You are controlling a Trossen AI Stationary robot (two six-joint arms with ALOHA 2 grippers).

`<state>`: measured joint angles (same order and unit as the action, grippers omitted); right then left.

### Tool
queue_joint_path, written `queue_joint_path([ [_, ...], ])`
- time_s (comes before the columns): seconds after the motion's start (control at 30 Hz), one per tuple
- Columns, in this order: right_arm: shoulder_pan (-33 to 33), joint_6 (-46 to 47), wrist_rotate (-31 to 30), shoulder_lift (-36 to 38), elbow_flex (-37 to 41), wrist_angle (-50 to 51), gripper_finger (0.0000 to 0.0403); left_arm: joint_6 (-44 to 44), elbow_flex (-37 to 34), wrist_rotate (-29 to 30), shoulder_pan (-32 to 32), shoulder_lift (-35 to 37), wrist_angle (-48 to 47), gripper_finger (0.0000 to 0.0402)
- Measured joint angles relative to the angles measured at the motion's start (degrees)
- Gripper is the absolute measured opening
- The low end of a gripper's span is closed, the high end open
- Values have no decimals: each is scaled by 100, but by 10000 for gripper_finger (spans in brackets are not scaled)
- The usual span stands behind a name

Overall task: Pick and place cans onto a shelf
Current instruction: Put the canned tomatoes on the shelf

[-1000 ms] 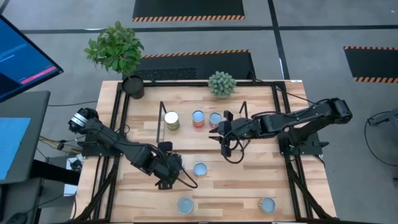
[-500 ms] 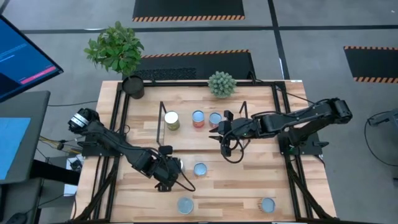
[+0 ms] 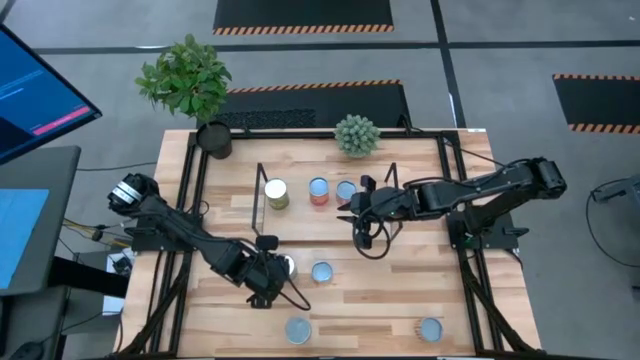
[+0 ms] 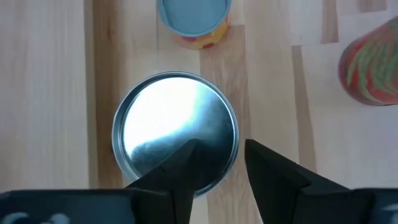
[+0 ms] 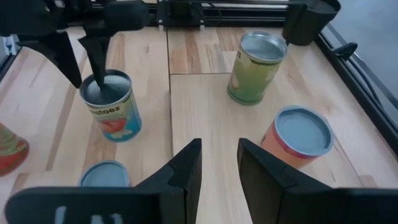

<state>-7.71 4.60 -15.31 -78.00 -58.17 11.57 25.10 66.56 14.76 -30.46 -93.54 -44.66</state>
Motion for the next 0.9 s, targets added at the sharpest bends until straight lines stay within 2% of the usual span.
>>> queue_joint_path([
  [0.17, 1, -13, -2, 0, 0, 36, 127, -2, -7, 73, 20, -6, -15, 104],
  [0.43, 1, -15, 0, 0, 0, 40, 127, 77, -10, 15, 31, -13, 29, 9],
  [0.67, 1, -16, 0, 0, 0, 38, 127, 608, 168, -37, 153, -62, 205, 0],
  [0.9, 1, -15, -1, 0, -2, 38, 127, 508, 910, 510, 162, -54, -122, 0],
])
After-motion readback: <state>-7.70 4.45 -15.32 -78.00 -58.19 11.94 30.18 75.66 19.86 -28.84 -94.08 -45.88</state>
